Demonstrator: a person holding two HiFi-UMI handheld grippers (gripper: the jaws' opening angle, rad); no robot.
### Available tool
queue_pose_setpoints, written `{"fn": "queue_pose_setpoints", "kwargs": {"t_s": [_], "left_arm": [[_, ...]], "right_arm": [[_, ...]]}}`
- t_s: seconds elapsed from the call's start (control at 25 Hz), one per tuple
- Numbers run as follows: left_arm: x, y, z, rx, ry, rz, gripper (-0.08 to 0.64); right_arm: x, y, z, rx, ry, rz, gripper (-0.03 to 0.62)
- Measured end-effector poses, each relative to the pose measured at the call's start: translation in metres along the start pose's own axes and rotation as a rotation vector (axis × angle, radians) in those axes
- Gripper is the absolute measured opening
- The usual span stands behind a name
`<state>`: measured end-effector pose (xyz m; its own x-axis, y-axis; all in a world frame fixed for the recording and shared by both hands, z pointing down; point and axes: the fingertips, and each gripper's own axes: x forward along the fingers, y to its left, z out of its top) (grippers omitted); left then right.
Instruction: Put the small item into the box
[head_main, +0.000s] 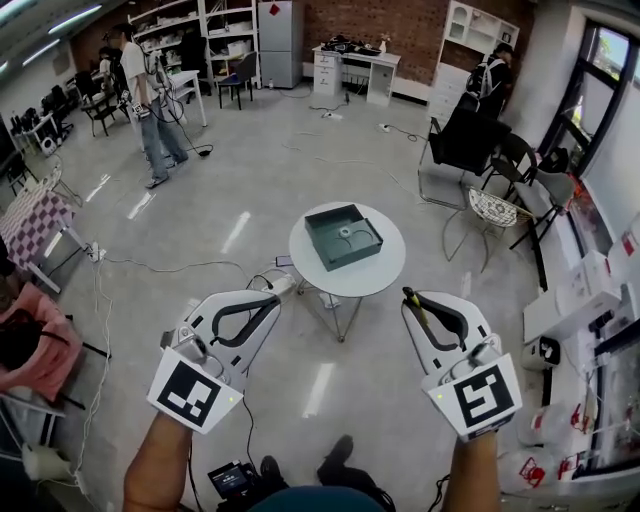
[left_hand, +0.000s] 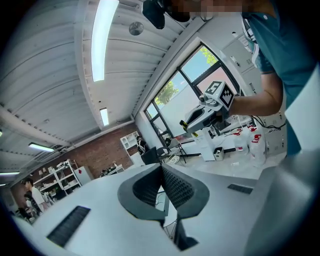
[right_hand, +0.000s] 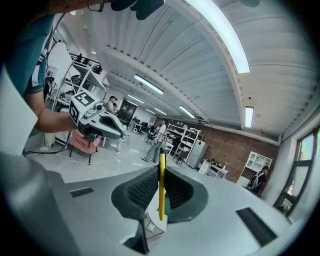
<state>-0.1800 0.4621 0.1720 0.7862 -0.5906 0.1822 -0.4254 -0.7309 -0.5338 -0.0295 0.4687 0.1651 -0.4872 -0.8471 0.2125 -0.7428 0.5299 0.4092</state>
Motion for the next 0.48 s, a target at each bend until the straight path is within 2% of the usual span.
{"fn": "queue_pose_setpoints", "kwargs": {"t_s": [0.2, 0.48], "left_arm": [[0.051, -0.006, 0.006, -0.008, 0.030, 0.023, 0.018], [0.104, -0.033, 0.041, 0.014, 0.047, 0.034, 0.018]], "right_arm": [[0.003, -0.045, -0.028, 0.000, -0.016, 0.031, 0.061], [-0.027, -0.097, -0.056, 0.002, -0.041, 0.039, 0.061]]}}
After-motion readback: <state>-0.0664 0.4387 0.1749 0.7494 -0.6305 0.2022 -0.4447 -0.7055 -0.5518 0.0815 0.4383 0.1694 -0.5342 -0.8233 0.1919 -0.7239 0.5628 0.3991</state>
